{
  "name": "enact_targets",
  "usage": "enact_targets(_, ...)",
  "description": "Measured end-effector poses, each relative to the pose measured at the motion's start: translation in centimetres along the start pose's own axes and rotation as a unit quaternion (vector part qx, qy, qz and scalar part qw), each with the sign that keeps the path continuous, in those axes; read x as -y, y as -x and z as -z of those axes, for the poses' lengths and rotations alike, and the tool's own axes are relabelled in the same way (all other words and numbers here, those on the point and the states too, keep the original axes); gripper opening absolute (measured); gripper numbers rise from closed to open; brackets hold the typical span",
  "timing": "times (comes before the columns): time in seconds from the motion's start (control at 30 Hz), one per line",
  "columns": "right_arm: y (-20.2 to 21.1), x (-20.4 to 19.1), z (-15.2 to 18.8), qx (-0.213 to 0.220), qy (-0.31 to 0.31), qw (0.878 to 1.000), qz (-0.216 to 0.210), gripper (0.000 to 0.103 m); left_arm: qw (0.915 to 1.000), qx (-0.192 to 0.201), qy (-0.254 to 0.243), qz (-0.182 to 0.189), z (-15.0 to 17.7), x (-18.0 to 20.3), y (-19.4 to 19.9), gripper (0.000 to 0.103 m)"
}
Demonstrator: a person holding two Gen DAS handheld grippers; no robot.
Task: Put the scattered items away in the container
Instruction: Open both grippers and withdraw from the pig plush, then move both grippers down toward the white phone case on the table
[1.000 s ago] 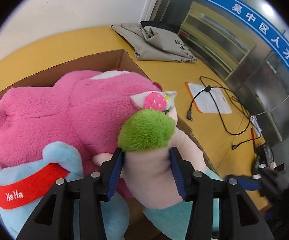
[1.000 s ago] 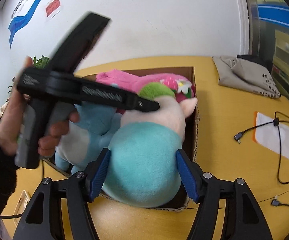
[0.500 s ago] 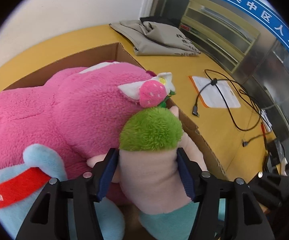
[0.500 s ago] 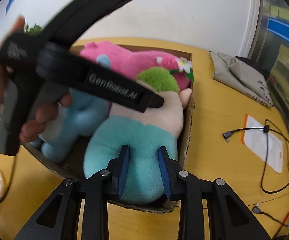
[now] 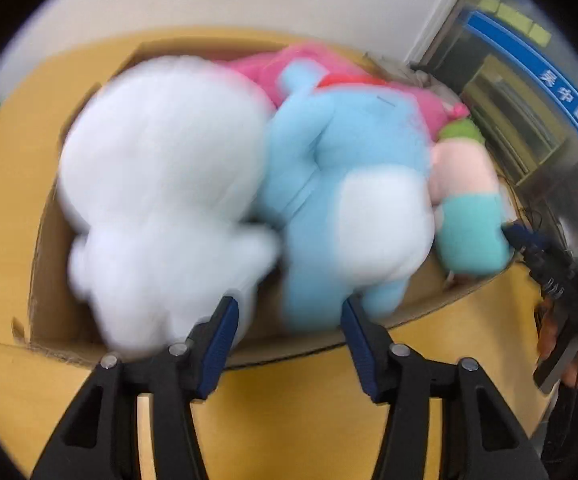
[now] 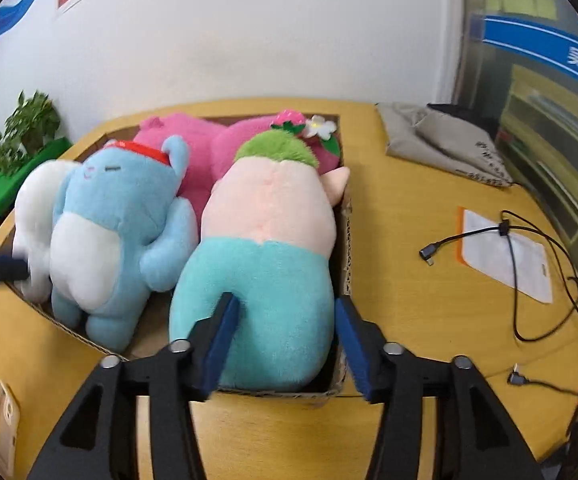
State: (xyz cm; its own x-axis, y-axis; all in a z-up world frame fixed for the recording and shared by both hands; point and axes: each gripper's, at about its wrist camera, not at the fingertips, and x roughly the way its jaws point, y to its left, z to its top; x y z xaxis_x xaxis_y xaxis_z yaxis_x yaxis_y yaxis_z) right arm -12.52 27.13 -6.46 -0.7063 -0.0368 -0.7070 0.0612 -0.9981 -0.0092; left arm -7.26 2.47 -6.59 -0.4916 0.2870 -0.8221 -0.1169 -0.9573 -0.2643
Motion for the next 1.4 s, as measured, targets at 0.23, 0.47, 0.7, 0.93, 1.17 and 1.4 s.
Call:
enact_targets(0.23,6.1,-1.3,2.0,0.041,-0.046,0.998,-0.016,0.103,0.9998,0.014,0.009,-0.005,1.0,0.1,1.5,0.041)
enact_targets(0.47,14.4,-6.1,3.2,0.104,0.047,0.993,-0.009,0.103,0.989,0.126,-0.012,-0.076,4.1,4.6,9.5,0.077)
enact_targets(0.7,16.5,-8.4,3.6,0.111,0.059,0.992,0.01,0.103,0.9776,0.198,-0.011,-0.071,7.8,8.3,15.5,0.083)
enact_targets(0.93,17.2,-9.1,4.4,0.108,0.052,0.993,0.013,0.103,0.9799,0.186,0.005,-0.072,9.9,8.0,15.6,0.083)
enact_targets(1.17,17.3,-8.9,4.2,0.11,0.044,0.993,0.022,0.103,0.9821,0.178,0.016,-0.06,10.5,7.5,15.3,0.083)
enact_targets(1.4,17.3,-8.4,4.1,0.11,0.037,0.993,0.031,0.103,0.9833,0.174,0.012,-0.053,10.7,7.8,15.0,0.083)
